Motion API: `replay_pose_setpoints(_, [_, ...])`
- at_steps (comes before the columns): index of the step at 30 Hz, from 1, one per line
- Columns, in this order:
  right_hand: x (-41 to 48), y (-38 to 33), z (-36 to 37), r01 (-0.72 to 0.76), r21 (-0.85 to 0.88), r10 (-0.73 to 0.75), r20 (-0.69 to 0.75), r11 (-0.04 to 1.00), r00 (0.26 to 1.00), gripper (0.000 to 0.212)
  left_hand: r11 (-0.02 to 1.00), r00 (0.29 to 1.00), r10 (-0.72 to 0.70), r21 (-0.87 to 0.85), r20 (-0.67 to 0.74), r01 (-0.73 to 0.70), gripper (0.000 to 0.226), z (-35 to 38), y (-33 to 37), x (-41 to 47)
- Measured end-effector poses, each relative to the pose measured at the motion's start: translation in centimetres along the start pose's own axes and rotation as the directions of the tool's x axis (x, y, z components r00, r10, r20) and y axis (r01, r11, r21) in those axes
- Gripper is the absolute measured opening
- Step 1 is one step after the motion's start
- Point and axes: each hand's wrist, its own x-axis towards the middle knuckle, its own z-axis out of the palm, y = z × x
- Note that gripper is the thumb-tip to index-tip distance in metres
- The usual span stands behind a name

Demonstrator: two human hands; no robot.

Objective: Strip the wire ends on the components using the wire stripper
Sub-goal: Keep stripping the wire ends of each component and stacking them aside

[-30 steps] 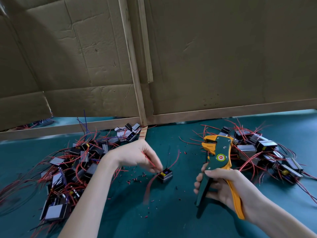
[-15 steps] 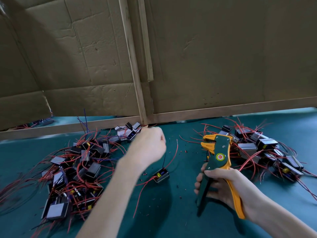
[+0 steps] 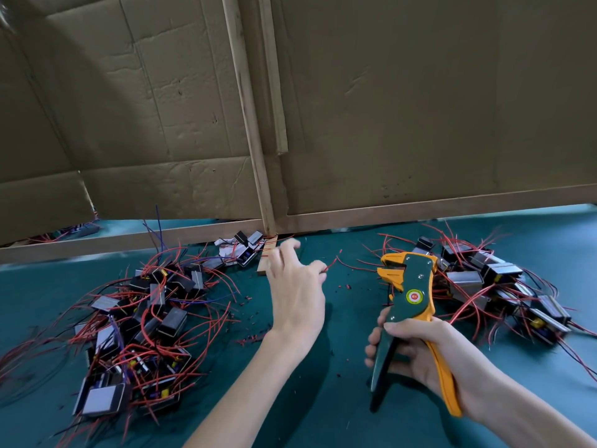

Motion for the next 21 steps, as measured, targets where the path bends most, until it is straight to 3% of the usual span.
replay_pose_setpoints(2, [0.0, 0.0, -0.1, 0.0, -0.006, 0.0, 0.014, 1.0, 1.0, 0.028, 0.997, 0.993, 0.059, 0.052, -0.1, -0.054, 0.007, 0.0, 0.1, 0.1])
replay_pose_setpoints(4, [0.0, 0.1, -0.2, 0.0, -0.007, 0.0, 0.024, 1.0, 1.0, 0.029, 0.993, 0.99, 0.115, 0.006, -0.084, -0.115, 0.005, 0.1, 0.1, 0.2])
replay_pose_setpoints(6, [0.0, 0.1, -0.2, 0.003, -0.01, -0.003, 0.03, 1.0, 1.0, 0.029, 0.971, 0.994, 0.065, -0.236, 0.083, -0.043, 0.012, 0.2, 0.1, 0.2])
replay_pose_setpoints(9, [0.0, 0.0, -0.3, 0.018, -0.033, -0.017, 0.042, 0.999, 0.999, 0.03, 0.823, 0.959, -0.027, -0.538, 0.284, 0.182, 0.015, -0.1, 0.2, 0.3])
replay_pose_setpoints(15, [-0.3, -0.3, -0.3, 0.041, -0.106, -0.031, 0.097, 0.994, 0.995, 0.029, 0.751, 0.919, -0.032, -0.597, 0.393, 0.282, 0.015, -0.4, -0.8, 0.9])
replay_pose_setpoints(21, [-0.5, -0.4, -0.2, 0.021, -0.12, -0.007, 0.114, 0.993, 0.993, 0.027, 0.597, 0.873, 0.001, -0.701, 0.487, 0.39, 0.023, -1.5, -0.7, 1.6])
